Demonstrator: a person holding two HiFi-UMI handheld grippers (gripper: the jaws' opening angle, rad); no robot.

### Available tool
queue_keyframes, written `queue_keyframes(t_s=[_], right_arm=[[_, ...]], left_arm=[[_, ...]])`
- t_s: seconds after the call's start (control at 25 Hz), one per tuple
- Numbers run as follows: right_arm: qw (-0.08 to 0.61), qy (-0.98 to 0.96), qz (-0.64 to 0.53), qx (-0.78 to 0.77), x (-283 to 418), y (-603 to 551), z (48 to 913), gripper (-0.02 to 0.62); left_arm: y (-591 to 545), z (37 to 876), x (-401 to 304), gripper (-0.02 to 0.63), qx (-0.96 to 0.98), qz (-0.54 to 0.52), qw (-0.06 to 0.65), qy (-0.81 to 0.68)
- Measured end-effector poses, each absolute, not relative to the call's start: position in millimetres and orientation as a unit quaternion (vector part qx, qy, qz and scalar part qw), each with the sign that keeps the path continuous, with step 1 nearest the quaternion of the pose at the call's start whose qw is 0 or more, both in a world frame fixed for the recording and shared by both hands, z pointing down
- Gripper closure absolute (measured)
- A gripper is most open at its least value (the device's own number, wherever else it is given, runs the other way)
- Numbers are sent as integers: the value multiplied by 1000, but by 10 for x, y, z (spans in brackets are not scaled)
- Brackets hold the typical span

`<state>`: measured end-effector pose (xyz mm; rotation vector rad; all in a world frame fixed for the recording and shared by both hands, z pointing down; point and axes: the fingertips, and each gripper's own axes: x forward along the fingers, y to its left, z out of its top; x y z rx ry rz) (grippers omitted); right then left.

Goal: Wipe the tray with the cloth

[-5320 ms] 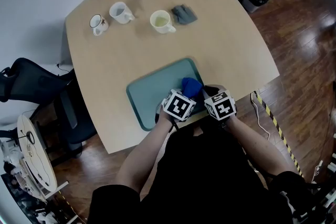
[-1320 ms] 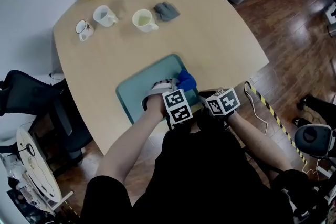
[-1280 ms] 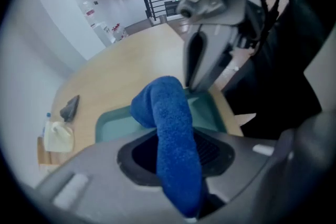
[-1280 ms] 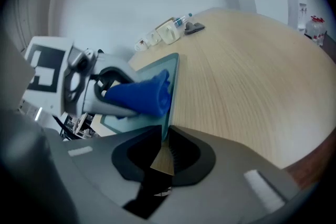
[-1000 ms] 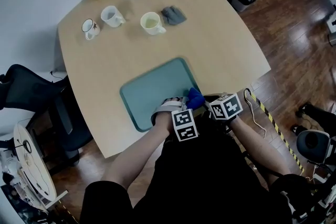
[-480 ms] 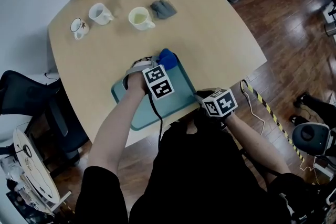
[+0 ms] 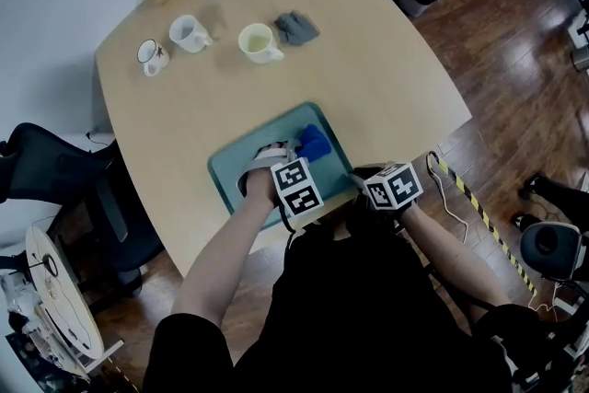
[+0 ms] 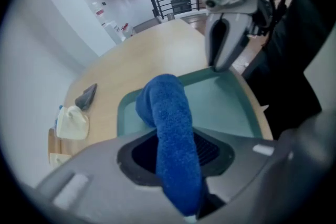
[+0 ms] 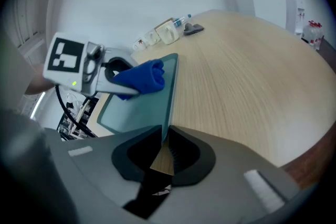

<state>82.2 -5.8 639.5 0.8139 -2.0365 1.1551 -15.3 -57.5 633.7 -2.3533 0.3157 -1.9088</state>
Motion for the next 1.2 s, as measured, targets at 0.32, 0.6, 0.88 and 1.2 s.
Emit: queue_keyframes(t_s=[0.32, 0.6, 0.88, 1.2], right_arm=[[349, -769, 442, 302, 815, -11, 6473, 546], [358, -770, 432, 303, 741, -63, 6359, 546], [346, -774, 432, 306, 751, -52, 6380, 546], [337, -773, 437, 313, 794, -55, 6405, 548]], left_arm=[[362, 6359, -75, 463, -791, -609, 41, 47], [111, 6333, -324, 463, -792, -607, 31, 56], [-906, 6342, -825, 457, -761, -636, 26, 123], [-1254, 6342, -931, 465, -738, -654, 49, 157]])
